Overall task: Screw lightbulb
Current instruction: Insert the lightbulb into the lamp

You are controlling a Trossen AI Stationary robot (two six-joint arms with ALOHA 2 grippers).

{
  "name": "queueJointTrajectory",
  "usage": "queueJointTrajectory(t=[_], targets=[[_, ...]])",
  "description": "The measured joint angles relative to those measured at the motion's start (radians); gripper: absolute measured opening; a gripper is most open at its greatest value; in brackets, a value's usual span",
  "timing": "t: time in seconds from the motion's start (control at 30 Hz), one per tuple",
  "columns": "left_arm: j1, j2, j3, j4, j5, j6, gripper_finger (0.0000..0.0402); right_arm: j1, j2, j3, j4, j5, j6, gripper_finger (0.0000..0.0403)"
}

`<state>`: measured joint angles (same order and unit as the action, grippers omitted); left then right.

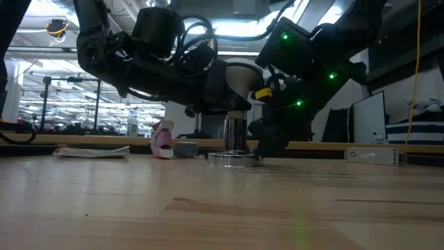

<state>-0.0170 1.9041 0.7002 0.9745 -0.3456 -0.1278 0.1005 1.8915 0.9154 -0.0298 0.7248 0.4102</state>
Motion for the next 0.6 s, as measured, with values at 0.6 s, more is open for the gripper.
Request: queueJointTrajectory(t=[0.6], targets=[[0.002, 0.000, 0.001, 0.001, -0.013, 0.005, 0.0141, 0.004, -0.193, 0.003, -0.244, -0.096, -0.053, 0.0121]])
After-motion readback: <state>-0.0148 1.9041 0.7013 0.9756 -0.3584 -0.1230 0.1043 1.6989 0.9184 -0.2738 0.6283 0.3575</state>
